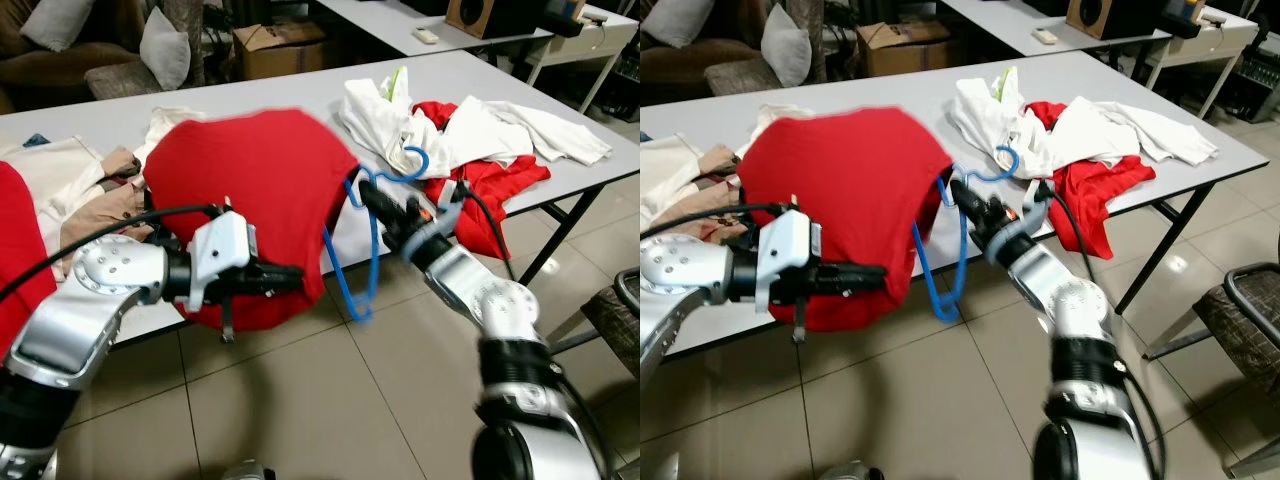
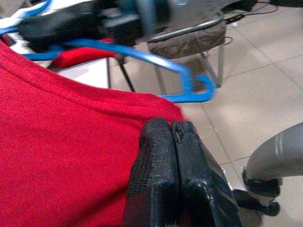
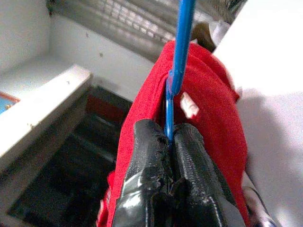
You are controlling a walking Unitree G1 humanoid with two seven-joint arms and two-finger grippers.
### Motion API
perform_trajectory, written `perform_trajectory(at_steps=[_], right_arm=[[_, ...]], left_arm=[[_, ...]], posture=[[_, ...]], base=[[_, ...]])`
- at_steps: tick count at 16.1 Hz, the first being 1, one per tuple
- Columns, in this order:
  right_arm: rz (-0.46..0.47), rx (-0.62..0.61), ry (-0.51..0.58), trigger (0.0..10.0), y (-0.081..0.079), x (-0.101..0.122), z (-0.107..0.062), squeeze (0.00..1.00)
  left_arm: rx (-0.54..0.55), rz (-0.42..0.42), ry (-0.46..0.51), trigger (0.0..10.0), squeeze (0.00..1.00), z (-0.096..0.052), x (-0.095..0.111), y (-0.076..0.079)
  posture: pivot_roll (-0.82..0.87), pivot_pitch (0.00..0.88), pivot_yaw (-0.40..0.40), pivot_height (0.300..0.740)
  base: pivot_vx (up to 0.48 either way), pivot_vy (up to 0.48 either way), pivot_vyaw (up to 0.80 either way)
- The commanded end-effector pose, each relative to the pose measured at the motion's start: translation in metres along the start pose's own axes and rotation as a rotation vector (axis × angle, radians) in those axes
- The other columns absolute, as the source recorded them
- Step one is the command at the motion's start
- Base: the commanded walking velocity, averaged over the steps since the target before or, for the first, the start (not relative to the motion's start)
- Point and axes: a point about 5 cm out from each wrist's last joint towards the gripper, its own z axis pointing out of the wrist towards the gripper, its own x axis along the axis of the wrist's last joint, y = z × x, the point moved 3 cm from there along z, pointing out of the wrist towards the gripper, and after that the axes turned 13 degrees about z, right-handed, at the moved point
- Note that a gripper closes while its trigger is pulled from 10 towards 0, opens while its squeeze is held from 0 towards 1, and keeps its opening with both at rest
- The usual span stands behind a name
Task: Hang hanger
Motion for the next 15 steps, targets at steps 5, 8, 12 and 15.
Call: perform_trajectory(at_steps=[5,8,12,15], right_arm=[[0.069,-0.002,0.122,10.0,-0.006,0.009,0.021,0.0],[0.119,-0.007,0.14,10.0,-0.009,0.004,0.032,0.0],[0.153,0.072,0.11,10.0,-0.027,-0.005,0.042,0.0],[0.207,0.113,0.173,10.0,-0.032,0.009,0.038,0.0]], left_arm=[[-0.033,-0.047,0.185,0.0,0.0,0.018,0.033,0.009],[-0.032,-0.081,0.286,0.0,0.0,0.03,0.048,0.01],[-0.005,-0.048,0.095,0.0,0.0,0.063,0.012,0.018],[0.038,0.021,0.007,0.0,0.0,0.072,-0.001,0.012]], posture=[[-0.04,0.0,-0.028,0.74],[-0.04,0.0,-0.03,0.74],[-0.04,0.0,-0.021,0.74],[-0.05,0.0,0.002,0.74]], base=[[0.0,0.0,0.0],[0.0,0.0,0.0],[0.0,0.0,0.0],[0.0,0.0,0.0]])
